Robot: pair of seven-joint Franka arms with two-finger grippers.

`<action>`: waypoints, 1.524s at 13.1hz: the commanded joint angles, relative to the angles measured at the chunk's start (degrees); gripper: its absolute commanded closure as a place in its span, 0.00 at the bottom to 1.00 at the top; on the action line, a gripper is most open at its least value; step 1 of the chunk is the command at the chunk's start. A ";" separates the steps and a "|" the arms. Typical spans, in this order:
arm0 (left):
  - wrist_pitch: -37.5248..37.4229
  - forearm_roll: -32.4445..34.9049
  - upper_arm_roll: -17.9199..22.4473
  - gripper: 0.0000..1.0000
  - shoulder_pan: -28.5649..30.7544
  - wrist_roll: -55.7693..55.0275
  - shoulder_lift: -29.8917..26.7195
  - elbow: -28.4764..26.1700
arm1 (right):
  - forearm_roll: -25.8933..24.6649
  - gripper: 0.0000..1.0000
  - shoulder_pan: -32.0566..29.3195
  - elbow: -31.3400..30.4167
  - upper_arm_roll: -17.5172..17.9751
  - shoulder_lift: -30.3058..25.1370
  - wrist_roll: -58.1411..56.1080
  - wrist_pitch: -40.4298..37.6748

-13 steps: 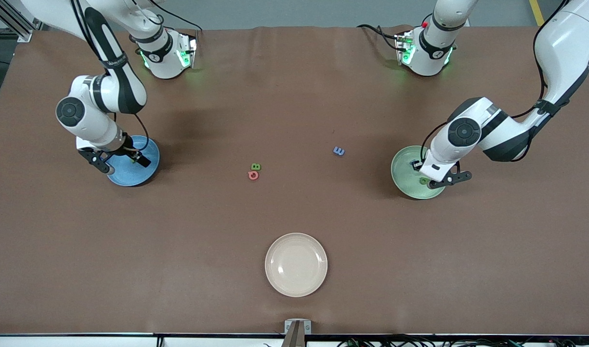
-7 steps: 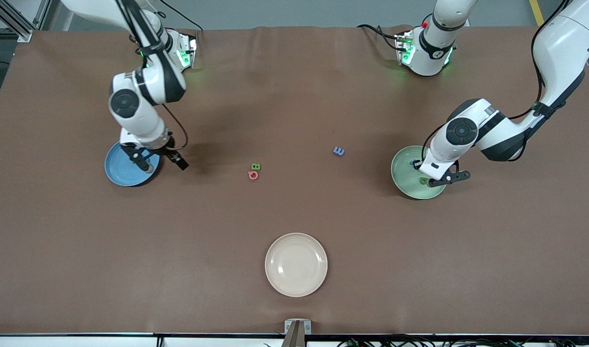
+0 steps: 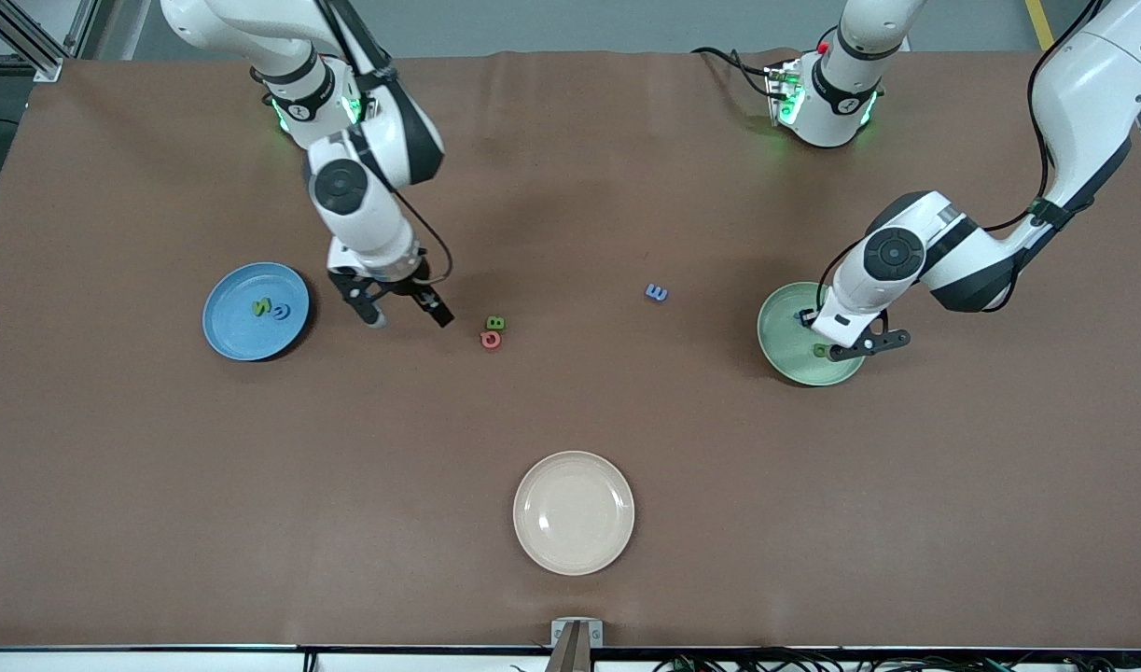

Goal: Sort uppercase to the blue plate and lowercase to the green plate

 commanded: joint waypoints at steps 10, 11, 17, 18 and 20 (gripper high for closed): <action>-3.77 -10.82 -8.33 0.01 -22.05 -3.63 -0.43 10.65 | 0.91 0.02 3.27 18.04 -0.73 15.94 1.56 -6.59; -3.67 -10.82 -6.23 0.01 -25.83 -3.72 -0.43 11.71 | 1.08 0.03 3.53 18.04 -0.64 16.47 2.52 -5.19; 4.05 -10.65 2.40 0.09 -38.43 -0.83 0.44 11.81 | 1.08 0.12 4.42 18.04 -0.64 19.20 3.85 -1.22; 5.80 -10.65 3.01 0.14 -38.96 0.57 0.71 11.29 | 1.08 0.15 4.42 18.04 -0.64 19.46 3.85 -1.04; 8.71 -10.56 4.68 0.20 -39.05 3.12 0.62 9.45 | 1.26 0.22 4.76 18.04 -0.64 19.47 4.03 -1.04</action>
